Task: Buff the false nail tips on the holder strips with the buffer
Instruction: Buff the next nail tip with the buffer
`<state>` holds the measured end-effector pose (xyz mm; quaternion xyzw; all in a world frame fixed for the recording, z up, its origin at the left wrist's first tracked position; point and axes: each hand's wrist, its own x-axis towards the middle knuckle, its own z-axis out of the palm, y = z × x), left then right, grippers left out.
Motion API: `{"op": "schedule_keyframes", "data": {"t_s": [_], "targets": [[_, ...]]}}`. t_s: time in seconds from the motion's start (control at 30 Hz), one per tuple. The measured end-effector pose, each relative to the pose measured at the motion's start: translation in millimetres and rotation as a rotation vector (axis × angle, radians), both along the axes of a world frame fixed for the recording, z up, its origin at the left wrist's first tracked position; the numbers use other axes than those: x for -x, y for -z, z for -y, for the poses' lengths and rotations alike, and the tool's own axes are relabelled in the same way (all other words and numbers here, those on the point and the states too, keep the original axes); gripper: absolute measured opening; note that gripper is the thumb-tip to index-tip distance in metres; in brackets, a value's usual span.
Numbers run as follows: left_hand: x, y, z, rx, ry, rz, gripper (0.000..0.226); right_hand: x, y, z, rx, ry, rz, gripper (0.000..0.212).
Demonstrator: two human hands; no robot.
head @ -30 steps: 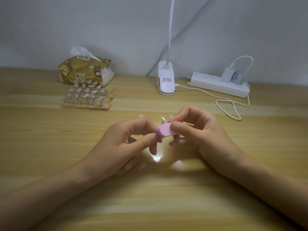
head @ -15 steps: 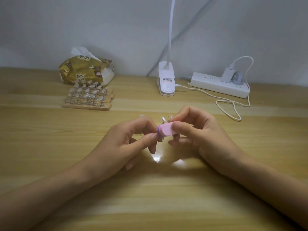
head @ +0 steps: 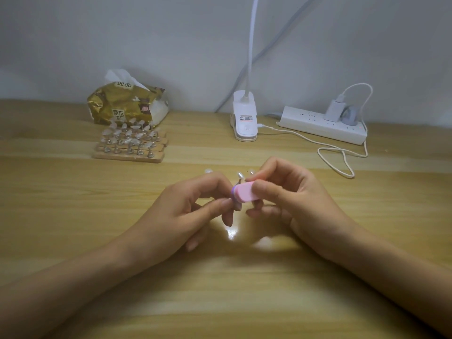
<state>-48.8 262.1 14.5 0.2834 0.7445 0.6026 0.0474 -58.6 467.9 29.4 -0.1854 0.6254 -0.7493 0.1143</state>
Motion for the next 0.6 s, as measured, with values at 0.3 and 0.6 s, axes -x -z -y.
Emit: {"op": "schedule_keyframes", "data": {"t_s": [0.3, 0.6], "targets": [[0.1, -0.2, -1.2, -0.022, 0.043, 0.019, 0.015, -1.6, 0.5, 1.6, -0.006, -0.049, -0.044, 0.006], [-0.4, 0.6, -0.9, 0.001, 0.038, 0.006, 0.012, -1.6, 0.5, 1.0, -0.021, -0.024, -0.055, 0.006]]}}
